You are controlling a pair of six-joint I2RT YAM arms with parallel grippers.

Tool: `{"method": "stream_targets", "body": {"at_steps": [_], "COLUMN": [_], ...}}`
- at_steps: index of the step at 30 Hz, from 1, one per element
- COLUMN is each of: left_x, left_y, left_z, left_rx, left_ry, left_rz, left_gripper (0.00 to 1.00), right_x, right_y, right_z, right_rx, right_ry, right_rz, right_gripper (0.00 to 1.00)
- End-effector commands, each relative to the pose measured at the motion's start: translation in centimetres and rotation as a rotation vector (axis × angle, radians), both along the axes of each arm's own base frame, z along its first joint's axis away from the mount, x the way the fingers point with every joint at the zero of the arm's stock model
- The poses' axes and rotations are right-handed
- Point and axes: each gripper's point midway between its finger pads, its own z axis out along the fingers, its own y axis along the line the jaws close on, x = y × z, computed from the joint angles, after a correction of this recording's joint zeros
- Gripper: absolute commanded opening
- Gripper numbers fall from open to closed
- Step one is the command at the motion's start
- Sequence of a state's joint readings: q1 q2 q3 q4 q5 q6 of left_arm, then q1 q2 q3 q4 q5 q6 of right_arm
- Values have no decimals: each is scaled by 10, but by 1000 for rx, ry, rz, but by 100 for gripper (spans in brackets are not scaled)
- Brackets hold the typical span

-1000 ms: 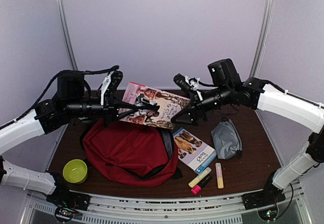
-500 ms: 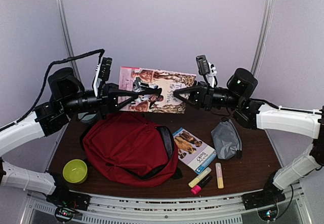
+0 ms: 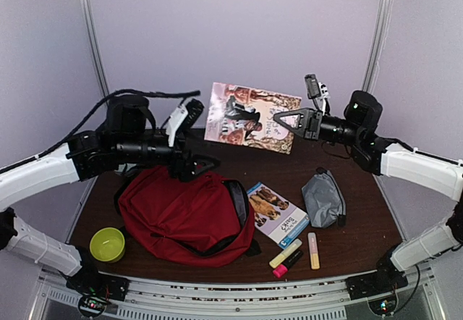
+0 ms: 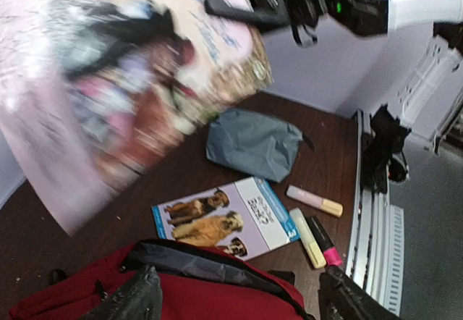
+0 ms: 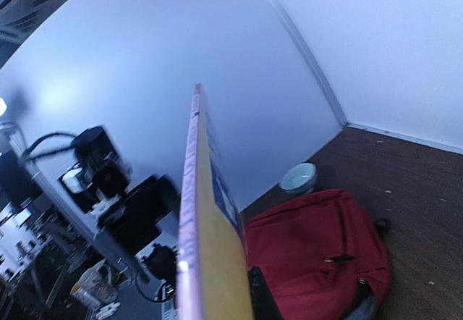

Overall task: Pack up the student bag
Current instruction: Pass from the left arm to the right, then pick up the largest pocket of the bag from the student bag.

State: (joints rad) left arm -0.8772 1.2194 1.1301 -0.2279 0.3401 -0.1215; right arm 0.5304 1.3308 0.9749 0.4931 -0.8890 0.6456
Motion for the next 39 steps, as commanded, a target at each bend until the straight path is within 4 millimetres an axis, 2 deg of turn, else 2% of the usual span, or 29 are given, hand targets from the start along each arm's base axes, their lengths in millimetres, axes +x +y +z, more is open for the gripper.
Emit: {"method": "stream_targets", "body": {"at_steps": [1,4,8,11,13,15,18,21,22,23,24,27,28,31,34,37,39], "left_x": [-51,-68,-76,-65,-51,-40,-28,-27,-27,-26,-25,-21,-16,15,46,55,60], "left_y": [-17,-31,-40,-36,-26,-17,-10,-10,-9,-7,-5,2,5,22,46,48,49], "left_z": [-97,-131,-172,-201,-210,-211,-198,-183,-177,-171,-165,-142,-128,-86,-40,-4,9], "left_rx": [399,500,637,777,857,903,891,842,827,811,796,732,691,585,526,479,459], "left_ry": [23,13,28,28,13,-13,-63,-79,-83,-88,-96,-130,-136,-126,-163,-215,-230], "left_rz": [-139,-196,-234,-184,-109,-40,41,64,69,80,95,138,177,346,527,570,593], "left_gripper": [79,84,88,88,86,84,73,42,21,8,0,0,0,0,0,0,0], "right_x": [46,46,41,38,36,33,29,25,23,21,20,15,13,3,-17,-34,-45], "right_y": [-64,-80,-86,-87,-87,-87,-87,-86,-86,-85,-84,-81,-79,-66,-49,-43,-48], "right_z": [-29,-39,-45,-45,-45,-44,-45,-44,-43,-43,-44,-48,-50,-57,-57,-54,-62], "right_rx": [-140,-237,-276,-277,-276,-275,-277,-273,-271,-272,-277,-315,-328,-363,-361,-343,-401], "right_ry": [97,77,77,80,82,82,87,88,90,93,95,104,111,155,220,323,385], "right_rz": [-360,-442,-459,-456,-452,-444,-433,-419,-413,-405,-397,-379,-374,-316,-202,-123,-110], "right_gripper": [0,0,0,0,0,0,0,0,0,0,0,0,0,0,0,0,0]}}
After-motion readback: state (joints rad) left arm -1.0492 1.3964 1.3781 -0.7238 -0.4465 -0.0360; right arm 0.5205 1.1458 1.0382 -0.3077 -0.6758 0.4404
